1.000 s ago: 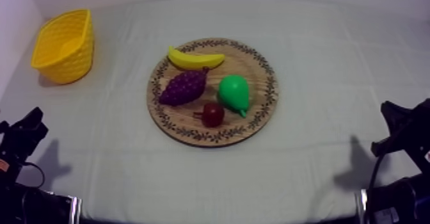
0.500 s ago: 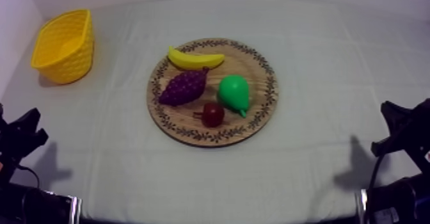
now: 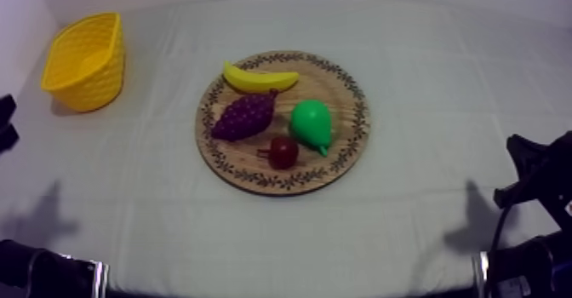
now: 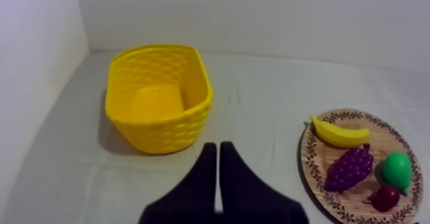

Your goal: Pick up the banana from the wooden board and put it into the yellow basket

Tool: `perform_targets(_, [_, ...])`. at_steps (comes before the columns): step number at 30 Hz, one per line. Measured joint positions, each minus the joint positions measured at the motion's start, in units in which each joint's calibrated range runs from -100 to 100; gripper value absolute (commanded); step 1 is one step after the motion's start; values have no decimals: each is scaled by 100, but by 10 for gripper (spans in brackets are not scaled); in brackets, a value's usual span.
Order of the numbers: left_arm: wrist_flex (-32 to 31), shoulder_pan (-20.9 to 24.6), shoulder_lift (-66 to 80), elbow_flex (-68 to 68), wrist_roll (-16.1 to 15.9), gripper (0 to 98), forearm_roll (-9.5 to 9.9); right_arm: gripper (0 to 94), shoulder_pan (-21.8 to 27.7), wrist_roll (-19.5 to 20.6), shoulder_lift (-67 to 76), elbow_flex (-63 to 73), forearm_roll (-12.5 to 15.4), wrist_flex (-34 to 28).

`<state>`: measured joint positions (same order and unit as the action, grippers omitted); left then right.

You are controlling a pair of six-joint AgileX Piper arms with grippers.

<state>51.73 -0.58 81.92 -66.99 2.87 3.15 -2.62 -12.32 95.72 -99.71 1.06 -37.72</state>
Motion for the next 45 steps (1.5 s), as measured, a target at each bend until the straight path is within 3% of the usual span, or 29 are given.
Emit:
perform_targets(10, [820,-212,-2602,2833,-430,0,-49,6,0,-1,0,0,0,0])
perform_targets(22, [1790,-980,-5510,5581,-851,0,57,6,0,-1,0,0,0,0])
perform_targets(28, [2261,-1410,-6661,6470,-1077,0,69,6,0,-1,0,0,0,0])
perform_targets(35, [2388,-1911,-7693,6928,-1330,5,76,6,0,-1,0,0,0,0])
perform_targets(40, [2561,-2174,-8375,7173,-1446,10,183,6,0,-1,0,0,0,0])
perform_targets(45, [2694,-2373,-8906,7349,-1503,23,432,6,0,-1,0,0,0,0])
